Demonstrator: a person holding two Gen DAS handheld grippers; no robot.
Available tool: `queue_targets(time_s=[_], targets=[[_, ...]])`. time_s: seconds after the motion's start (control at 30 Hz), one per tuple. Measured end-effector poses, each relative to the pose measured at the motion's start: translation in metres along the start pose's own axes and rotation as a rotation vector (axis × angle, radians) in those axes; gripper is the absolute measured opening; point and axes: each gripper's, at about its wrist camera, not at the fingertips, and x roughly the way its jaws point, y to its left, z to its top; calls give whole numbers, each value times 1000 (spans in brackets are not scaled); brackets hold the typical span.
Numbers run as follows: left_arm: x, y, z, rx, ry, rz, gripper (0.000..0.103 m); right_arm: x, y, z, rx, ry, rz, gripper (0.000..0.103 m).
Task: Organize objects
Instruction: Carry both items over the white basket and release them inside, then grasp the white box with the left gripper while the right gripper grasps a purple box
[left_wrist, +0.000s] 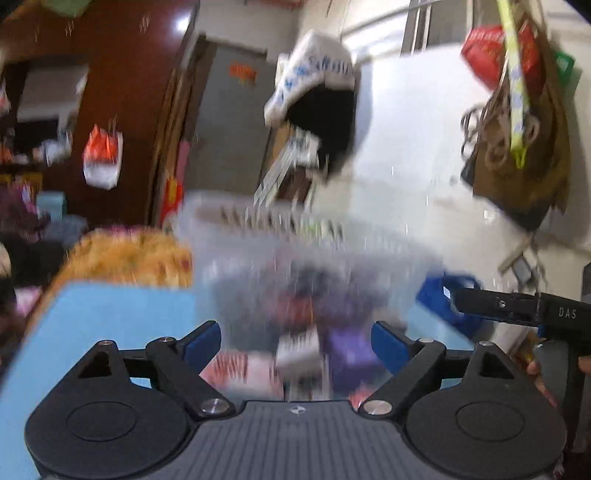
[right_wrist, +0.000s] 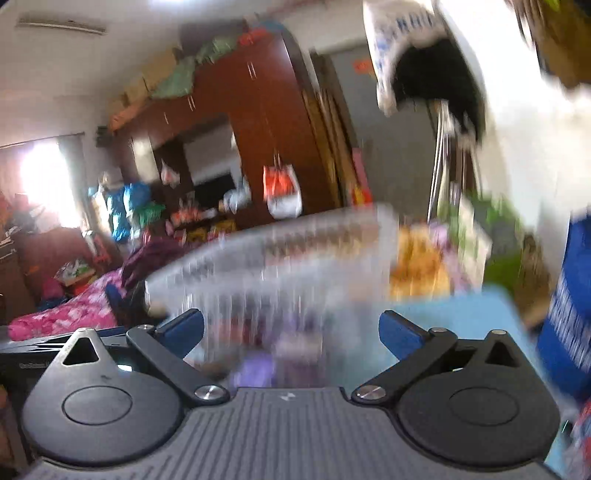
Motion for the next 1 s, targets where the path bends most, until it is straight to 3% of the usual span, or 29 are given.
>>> queue_targets(time_s=[0.2, 0.3, 0.4, 0.43, 0.5, 0.7, 0.73, 0.83, 0.9, 1.0], targets=[[33, 8, -8, -26, 102, 24, 91, 50, 10, -6, -64, 103, -96, 100], [36, 9, -11, -27, 106, 43, 91, 59, 10, -9, -42, 102, -86, 81], [37, 8, -11, -32, 99, 44, 91, 62, 10, -11, -57, 119, -95, 69], [38, 6, -11, -27, 99, 53, 91, 59, 8, -12, -59, 119, -87, 58], [41, 1, -12, -3, 98, 74, 91, 55, 6, -13, -53, 105, -85, 50], [44, -10, -13, 47, 95, 139, 87, 29, 8, -14, -51, -38, -91, 50], [44, -10, -12, 46, 96, 137, 86, 28, 11, -14, -65, -50, -95, 50], [43, -10, -12, 45, 92, 127, 66, 27, 15, -12, -83, -59, -92, 50], [40, -8, -13, 32, 90, 73, 46, 27, 13, -11, -75, -62, -84, 50], [37, -11, -14, 34, 79, 58, 43, 27, 12, -10, -62, -59, -74, 50]])
